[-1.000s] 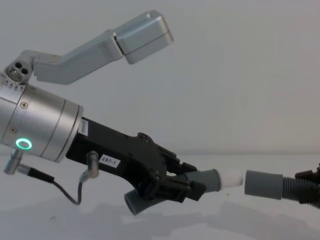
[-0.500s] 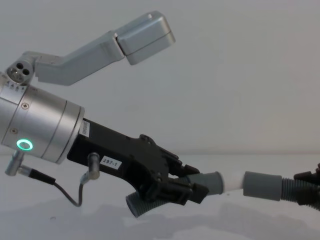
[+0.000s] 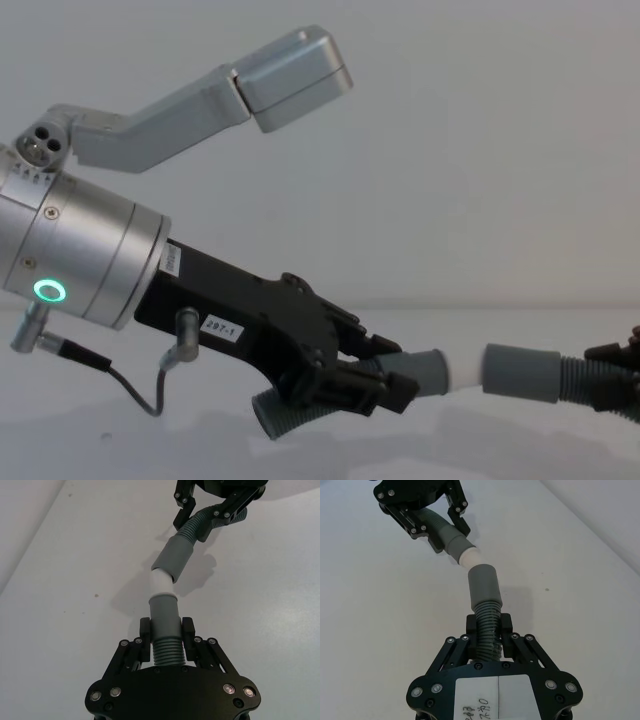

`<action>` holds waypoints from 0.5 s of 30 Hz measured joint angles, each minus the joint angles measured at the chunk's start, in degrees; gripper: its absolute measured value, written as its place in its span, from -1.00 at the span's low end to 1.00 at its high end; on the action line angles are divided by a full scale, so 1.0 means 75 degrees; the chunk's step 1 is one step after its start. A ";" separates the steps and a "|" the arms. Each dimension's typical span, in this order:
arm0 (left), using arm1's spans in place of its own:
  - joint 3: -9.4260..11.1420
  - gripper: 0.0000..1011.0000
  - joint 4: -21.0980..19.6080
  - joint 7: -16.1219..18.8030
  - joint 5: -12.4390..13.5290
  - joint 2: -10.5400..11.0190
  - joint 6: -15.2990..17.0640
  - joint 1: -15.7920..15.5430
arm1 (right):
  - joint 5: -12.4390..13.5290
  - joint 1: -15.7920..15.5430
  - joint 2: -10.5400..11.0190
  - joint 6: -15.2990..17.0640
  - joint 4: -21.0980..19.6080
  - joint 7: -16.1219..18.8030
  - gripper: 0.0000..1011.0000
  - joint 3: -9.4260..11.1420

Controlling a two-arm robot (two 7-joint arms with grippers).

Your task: Use both hands to pick up one end of the pipe from the table, align the ends, and insert them.

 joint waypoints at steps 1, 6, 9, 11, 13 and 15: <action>0.0005 -0.28 0.0002 -0.0006 -0.0004 0.0001 -0.0001 -0.0005 | 0.0005 0.0006 0.0004 -0.0012 0.0005 0.0015 -0.48 -0.0010; 0.0045 -0.28 0.0039 -0.0049 -0.0035 0.0004 -0.0027 -0.0054 | 0.0029 0.0048 0.0036 -0.0079 0.0025 0.0091 -0.48 -0.0069; 0.0069 -0.28 0.0065 -0.0079 -0.0060 0.0004 -0.0049 -0.0081 | 0.0046 0.0074 0.0055 -0.0120 0.0040 0.0147 -0.48 -0.0109; 0.0087 -0.28 0.0085 -0.0101 -0.0073 0.0004 -0.0066 -0.0104 | 0.0056 0.0089 0.0064 -0.0135 0.0046 0.0172 -0.48 -0.0131; 0.0101 -0.28 0.0098 -0.0118 -0.0085 0.0004 -0.0075 -0.0117 | 0.0065 0.0104 0.0074 -0.0152 0.0053 0.0200 -0.48 -0.0151; 0.0119 -0.28 0.0118 -0.0137 -0.0101 0.0003 -0.0091 -0.0138 | 0.0078 0.0125 0.0084 -0.0171 0.0064 0.0235 -0.48 -0.0178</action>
